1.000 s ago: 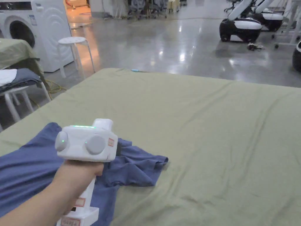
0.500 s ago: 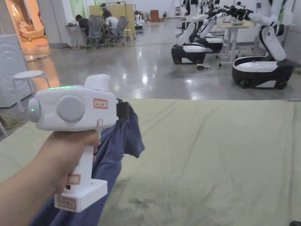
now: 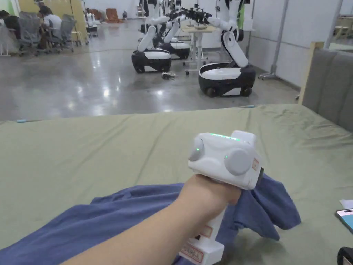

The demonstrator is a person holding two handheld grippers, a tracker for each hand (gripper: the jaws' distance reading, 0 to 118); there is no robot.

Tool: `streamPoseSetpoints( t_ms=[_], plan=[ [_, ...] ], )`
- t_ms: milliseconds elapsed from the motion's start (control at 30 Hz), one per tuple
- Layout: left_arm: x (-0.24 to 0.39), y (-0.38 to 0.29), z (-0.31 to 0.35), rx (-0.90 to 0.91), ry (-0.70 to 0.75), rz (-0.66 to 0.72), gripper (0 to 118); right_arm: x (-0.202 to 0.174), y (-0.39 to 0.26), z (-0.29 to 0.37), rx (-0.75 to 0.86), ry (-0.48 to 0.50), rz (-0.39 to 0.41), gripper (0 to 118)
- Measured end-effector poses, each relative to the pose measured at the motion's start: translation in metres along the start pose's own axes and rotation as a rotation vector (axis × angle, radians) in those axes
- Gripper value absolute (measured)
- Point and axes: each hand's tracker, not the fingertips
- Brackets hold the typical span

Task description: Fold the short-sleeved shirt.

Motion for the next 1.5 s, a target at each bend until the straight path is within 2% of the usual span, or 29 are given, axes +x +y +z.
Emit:
streamPoseSetpoints(
  t_ms=[67,133,167,200,233,333,367,400,533,667,733,767,800,833,867,1100,1167,1300,1333,1367,1400,1433,1467,1500],
  plan=[
    [0.01,-0.024,-0.038,-0.083,-0.039,0.024,1,0.008,-0.005,0.006,-0.014,-0.014,-0.001,0],
    [0.016,-0.053,-0.064,-0.146,-0.023,-0.012,2,0.017,-0.01,0.009,-0.038,-0.026,-0.004,0],
    [0.016,-0.062,-0.069,-0.154,-0.007,-0.014,6,0.02,-0.012,0.01,-0.045,-0.034,-0.004,0],
    [0.012,-0.071,-0.073,-0.155,-0.008,-0.002,28,0.023,-0.015,0.01,-0.051,-0.041,-0.004,0],
    [0.005,-0.079,-0.071,-0.164,-0.025,0.032,60,0.026,-0.017,0.009,-0.055,-0.045,-0.007,0],
    [-0.017,-0.091,-0.047,-0.09,0.005,0.149,90,0.029,-0.02,0.0,-0.073,-0.044,-0.033,0],
    [-0.032,-0.094,-0.025,-0.028,0.034,0.177,108,0.028,-0.02,-0.004,-0.074,-0.038,-0.037,0],
    [-0.042,-0.097,-0.004,0.047,0.051,0.193,108,0.025,-0.021,-0.008,-0.071,-0.032,-0.034,0],
    [-0.084,-0.123,0.099,0.228,0.165,0.223,108,0.012,-0.017,-0.032,-0.059,0.027,0.0,0],
    [-0.114,-0.18,0.228,0.379,0.284,0.26,105,-0.009,-0.013,-0.06,-0.049,0.079,0.016,0],
    [-0.123,-0.216,0.276,0.469,0.389,0.255,84,-0.022,-0.011,-0.072,-0.049,0.099,0.024,0],
    [-0.13,-0.235,0.294,0.494,0.464,0.246,58,-0.03,-0.01,-0.077,-0.055,0.115,0.03,0],
    [-0.133,-0.251,0.305,0.491,0.538,0.236,10,-0.037,-0.008,-0.082,-0.056,0.138,0.036,0],
    [-0.136,-0.266,0.313,0.471,0.613,0.259,0,-0.044,-0.006,-0.086,-0.054,0.155,0.043,0],
    [-0.138,-0.282,0.321,0.458,0.67,0.283,0,-0.052,-0.005,-0.089,-0.05,0.171,0.05,0],
    [-0.162,-0.35,0.33,0.441,0.621,0.509,0,-0.088,-0.004,-0.109,-0.072,0.222,0.085,0],
    [-0.182,-0.347,0.317,0.435,0.611,0.505,0,-0.094,-0.005,-0.114,-0.081,0.218,0.094,0],
    [-0.251,-0.325,0.289,0.342,0.695,0.459,2,-0.1,-0.008,-0.122,-0.104,0.205,0.089,0],
    [-0.269,-0.321,0.282,0.314,0.704,0.462,6,-0.102,-0.008,-0.124,-0.112,0.203,0.096,0],
    [-0.29,-0.319,0.273,0.321,0.709,0.475,27,-0.104,-0.008,-0.127,-0.119,0.199,0.107,0],
    [-0.309,-0.318,0.263,0.285,0.721,0.504,74,-0.105,-0.008,-0.129,-0.126,0.193,0.119,0],
    [-0.327,-0.317,0.253,0.217,0.722,0.548,105,-0.106,-0.008,-0.132,-0.131,0.189,0.126,0],
    [-0.342,-0.319,0.244,0.194,0.721,0.577,113,-0.106,-0.007,-0.135,-0.134,0.185,0.129,0],
    [-0.358,-0.321,0.233,0.171,0.713,0.603,111,-0.107,-0.006,-0.137,-0.135,0.181,0.129,0]
  ],
)
